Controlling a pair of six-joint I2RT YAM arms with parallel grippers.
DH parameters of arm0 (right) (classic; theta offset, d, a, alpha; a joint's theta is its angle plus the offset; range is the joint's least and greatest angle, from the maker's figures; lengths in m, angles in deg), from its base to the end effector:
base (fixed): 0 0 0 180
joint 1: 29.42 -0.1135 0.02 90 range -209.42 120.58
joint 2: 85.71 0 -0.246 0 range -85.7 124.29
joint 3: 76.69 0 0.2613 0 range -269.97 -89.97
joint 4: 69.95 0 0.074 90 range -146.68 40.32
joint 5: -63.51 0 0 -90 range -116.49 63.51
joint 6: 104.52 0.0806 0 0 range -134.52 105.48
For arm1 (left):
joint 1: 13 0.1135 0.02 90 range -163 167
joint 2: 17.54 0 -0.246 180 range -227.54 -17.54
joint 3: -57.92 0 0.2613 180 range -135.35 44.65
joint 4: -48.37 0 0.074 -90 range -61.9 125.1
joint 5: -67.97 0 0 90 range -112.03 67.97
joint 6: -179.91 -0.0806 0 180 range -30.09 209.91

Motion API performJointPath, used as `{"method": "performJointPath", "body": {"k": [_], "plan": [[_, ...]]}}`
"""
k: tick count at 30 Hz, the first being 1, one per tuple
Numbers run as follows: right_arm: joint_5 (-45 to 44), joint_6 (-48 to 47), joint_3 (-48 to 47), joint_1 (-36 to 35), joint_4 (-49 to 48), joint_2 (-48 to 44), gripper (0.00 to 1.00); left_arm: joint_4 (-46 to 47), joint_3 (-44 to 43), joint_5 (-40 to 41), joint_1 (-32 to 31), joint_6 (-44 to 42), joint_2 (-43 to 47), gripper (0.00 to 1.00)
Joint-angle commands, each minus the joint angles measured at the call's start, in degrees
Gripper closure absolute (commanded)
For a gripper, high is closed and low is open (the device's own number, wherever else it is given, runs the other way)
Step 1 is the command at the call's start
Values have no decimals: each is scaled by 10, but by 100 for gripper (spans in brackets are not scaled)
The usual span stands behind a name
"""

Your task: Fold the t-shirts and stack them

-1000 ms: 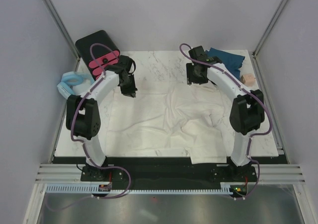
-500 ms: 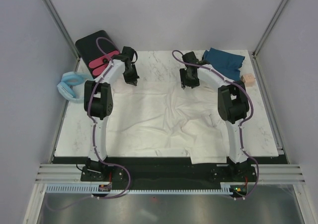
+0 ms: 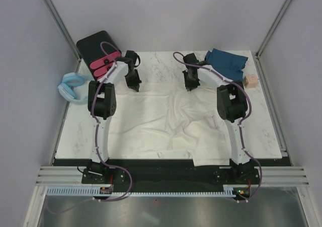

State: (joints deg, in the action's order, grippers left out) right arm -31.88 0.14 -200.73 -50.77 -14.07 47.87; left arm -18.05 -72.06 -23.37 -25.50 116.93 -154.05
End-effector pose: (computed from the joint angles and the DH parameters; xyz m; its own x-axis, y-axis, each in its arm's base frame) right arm 0.4791 0.1791 0.1081 -0.9019 -0.0820 -0.4240 -0.1011 0.9946 0.0226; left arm 0.4911 -0.1108 0.1053 -0.9328 -0.2584 -0.2510 -0.2253 0.9622 -0.1531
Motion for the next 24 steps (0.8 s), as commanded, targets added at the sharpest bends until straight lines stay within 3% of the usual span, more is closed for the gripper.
{"method": "performJointPath", "body": {"k": [1,3,6,24], "plan": [[10,8,-24,-4,5,29,86,-49,-9,44,13,34,-26,98],[13,11,-35,-5,8,35,94,-55,-6,44,26,43,-22,98],[15,13,-50,-7,12,46,98,-60,-19,49,48,48,-23,98],[20,32,-121,-24,19,100,95,-101,-200,67,92,15,-122,98]]}}
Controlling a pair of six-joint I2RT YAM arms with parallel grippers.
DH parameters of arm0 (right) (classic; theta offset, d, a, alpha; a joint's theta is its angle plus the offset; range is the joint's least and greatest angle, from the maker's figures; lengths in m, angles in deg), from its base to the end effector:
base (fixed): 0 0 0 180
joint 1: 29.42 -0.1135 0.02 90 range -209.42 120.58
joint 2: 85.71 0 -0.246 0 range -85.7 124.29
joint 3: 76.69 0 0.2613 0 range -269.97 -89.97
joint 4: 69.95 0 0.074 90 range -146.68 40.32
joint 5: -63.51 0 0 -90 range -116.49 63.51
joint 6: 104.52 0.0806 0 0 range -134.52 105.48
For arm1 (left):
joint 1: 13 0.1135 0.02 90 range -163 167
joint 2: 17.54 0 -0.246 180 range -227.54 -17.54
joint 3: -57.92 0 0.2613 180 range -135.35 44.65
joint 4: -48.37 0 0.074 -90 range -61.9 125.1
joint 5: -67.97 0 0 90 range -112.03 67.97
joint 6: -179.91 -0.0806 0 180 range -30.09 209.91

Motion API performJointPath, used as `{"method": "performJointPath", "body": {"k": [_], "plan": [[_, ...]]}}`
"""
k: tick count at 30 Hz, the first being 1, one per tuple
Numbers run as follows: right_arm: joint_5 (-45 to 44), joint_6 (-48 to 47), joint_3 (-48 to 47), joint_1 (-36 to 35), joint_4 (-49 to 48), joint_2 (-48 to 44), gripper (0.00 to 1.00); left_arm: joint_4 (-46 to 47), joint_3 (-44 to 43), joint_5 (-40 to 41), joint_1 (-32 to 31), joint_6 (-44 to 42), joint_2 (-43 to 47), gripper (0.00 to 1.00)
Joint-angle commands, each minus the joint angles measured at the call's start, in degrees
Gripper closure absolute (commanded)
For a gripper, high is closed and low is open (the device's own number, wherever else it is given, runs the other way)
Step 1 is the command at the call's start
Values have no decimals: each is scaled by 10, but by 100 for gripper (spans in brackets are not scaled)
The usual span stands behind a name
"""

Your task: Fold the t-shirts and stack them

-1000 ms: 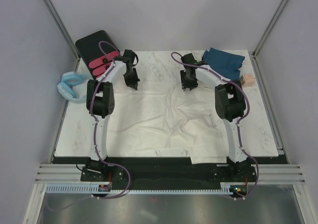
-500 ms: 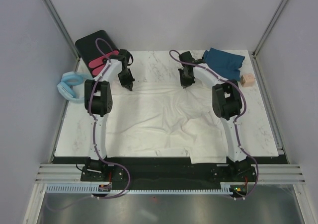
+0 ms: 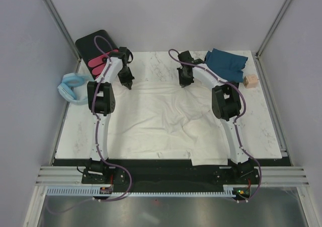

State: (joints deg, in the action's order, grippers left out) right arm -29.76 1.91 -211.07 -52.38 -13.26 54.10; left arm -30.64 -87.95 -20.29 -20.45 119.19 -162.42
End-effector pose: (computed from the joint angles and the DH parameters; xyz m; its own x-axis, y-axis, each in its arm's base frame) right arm 0.4993 0.2065 0.1110 -0.8839 -0.0678 -0.4628 -0.1198 0.9892 0.0839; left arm 0.5105 -0.0643 0.1083 -0.9064 -0.3745 -0.1956 -0.3668 0.9272 -0.0756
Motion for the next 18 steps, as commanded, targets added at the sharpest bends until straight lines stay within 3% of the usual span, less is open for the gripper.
{"method": "performJointPath", "body": {"k": [1,6,8,12,13,14,18], "plan": [[-1,14,-26,-8,11,40,95,25,-48,36,42,-8,-43,98],[0,17,-40,-8,14,48,92,26,-64,22,42,-7,-56,98],[5,16,-34,-8,13,36,78,30,-57,-6,42,-12,-54,98],[4,15,31,-9,-10,-15,65,61,13,-51,29,-26,-3,97],[3,14,46,-9,-19,-29,61,77,33,-59,24,-30,12,93],[1,14,61,-9,-42,-55,60,108,54,-63,16,-34,29,87],[-24,5,91,-8,-65,-105,58,168,149,-84,7,-19,110,85]]}}
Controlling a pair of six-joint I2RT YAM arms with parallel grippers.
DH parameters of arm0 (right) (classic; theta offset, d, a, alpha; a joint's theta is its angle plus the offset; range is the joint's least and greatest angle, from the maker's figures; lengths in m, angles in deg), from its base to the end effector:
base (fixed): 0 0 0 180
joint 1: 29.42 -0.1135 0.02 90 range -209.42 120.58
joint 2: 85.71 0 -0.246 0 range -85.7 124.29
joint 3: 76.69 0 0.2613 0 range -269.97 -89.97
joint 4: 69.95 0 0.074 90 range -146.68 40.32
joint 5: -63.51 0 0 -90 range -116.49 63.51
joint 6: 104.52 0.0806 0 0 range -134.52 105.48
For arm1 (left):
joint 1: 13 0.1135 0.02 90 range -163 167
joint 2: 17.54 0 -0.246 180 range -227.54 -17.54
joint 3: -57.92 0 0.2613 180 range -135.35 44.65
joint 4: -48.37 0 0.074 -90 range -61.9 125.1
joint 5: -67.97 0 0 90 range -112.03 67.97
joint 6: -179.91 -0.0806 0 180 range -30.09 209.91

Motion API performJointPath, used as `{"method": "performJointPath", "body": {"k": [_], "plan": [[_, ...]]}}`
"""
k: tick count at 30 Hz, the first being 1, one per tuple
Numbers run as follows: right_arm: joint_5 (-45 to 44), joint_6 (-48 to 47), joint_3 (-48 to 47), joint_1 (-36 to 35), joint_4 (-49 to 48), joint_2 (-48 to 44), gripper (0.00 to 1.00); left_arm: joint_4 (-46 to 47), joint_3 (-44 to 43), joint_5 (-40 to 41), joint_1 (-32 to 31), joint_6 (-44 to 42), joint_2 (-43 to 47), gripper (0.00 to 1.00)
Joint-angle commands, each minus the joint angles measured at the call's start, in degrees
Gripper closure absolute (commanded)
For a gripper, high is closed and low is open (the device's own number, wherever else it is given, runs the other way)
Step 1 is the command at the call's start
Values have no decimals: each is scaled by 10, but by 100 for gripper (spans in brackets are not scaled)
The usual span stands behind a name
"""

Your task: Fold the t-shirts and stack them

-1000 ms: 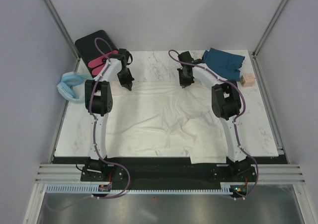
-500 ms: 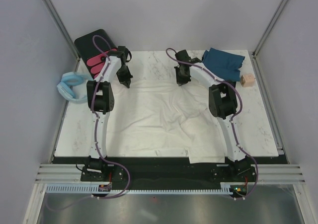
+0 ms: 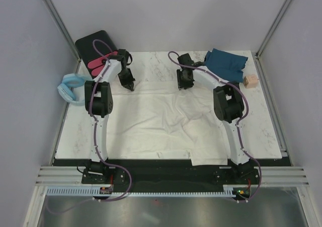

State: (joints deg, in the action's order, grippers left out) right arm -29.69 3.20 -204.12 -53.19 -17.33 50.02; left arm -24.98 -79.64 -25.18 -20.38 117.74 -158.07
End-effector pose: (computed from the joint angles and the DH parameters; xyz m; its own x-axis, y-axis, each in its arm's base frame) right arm 0.4867 0.2094 0.1125 -0.8768 -0.0541 -0.4778 -0.1163 0.9880 0.1015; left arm 0.5026 -0.0696 0.1062 -0.9180 -0.3511 -0.1842 -0.3250 0.9325 -0.1576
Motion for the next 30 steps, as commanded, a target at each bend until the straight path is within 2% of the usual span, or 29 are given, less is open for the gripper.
{"method": "performJointPath", "body": {"k": [1,8,9,10,12,18,23,30], "plan": [[-29,-11,21,1,-26,-72,58,118,74,-48,4,-2,91,85],[-83,-26,45,4,-36,-156,55,130,76,-38,-12,-13,162,82],[-109,-27,55,7,-37,-161,53,130,75,-33,-12,-15,169,81],[-118,-26,60,12,-37,-165,43,130,72,-30,-13,-16,173,81],[-123,-27,74,30,-35,-169,42,131,65,-32,-13,-22,185,80],[-110,-49,98,72,-57,-138,41,130,89,-29,-35,-29,237,80],[-111,-59,40,78,-63,-65,40,131,142,-27,-61,-29,261,80],[-91,-58,22,79,-68,-33,40,130,196,-15,-78,-28,286,80]]}}
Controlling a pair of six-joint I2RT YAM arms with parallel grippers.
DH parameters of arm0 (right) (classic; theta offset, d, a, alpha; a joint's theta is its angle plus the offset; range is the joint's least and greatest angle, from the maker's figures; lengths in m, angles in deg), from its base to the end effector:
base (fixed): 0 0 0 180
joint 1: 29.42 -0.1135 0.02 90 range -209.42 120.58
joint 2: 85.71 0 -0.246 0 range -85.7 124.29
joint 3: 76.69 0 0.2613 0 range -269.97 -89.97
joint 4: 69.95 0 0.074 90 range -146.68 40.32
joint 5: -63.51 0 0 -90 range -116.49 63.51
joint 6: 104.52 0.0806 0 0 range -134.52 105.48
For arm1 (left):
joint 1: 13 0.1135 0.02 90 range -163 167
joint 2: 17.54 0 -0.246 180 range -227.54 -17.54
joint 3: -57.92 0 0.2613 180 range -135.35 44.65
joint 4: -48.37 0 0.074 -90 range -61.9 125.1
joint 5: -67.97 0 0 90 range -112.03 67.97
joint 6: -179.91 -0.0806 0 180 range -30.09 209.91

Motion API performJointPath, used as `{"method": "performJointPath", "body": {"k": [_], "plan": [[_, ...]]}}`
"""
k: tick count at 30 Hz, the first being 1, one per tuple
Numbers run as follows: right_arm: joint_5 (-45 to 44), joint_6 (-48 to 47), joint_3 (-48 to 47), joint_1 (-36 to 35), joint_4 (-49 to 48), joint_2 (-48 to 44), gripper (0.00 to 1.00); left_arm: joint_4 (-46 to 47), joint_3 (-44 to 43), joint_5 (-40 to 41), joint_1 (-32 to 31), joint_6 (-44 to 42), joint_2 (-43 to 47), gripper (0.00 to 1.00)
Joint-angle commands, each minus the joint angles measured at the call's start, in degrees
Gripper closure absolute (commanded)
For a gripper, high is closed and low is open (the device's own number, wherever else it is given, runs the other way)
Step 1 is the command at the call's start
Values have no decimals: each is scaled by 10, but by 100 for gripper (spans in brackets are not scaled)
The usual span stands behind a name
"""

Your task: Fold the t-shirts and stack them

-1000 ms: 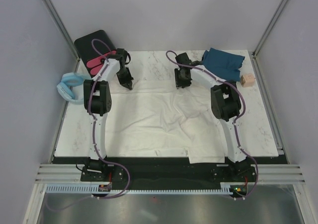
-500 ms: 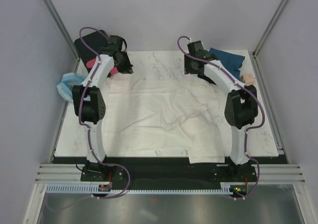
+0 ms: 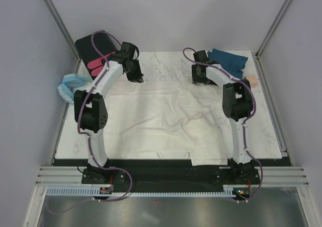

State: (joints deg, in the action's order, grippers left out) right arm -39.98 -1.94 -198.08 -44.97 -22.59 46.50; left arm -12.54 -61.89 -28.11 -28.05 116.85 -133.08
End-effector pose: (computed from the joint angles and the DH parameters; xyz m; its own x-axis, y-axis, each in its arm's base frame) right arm 0.5082 0.1219 0.1172 -0.8299 -0.0111 -0.5578 0.0395 0.9961 -0.0786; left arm 0.4530 -0.1306 0.2262 -0.8615 -0.2349 -0.4501 -0.0851 0.9408 -0.3280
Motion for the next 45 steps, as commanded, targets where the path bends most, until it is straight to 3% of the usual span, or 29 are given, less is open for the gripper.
{"method": "performJointPath", "body": {"k": [1,4,12,16,18,26,40,45], "plan": [[14,-7,-39,-2,-14,6,40,6,24,15,-2,-19,40,80],[22,-6,-31,-1,-12,1,48,5,29,16,-2,-19,44,80],[18,-2,1,-1,-27,-43,86,6,48,8,-9,-18,40,81],[3,-3,2,-1,-28,-68,90,10,76,6,-17,-19,44,81],[-1,-3,1,-2,-31,-84,96,14,92,6,-20,-20,52,81],[13,-9,-48,-2,-34,-83,99,24,124,0,-21,-25,61,82],[104,-6,-162,-20,-66,31,97,24,151,-9,-22,-29,59,82],[129,-6,-212,-30,-78,72,91,25,172,-9,-22,-34,66,82]]}}
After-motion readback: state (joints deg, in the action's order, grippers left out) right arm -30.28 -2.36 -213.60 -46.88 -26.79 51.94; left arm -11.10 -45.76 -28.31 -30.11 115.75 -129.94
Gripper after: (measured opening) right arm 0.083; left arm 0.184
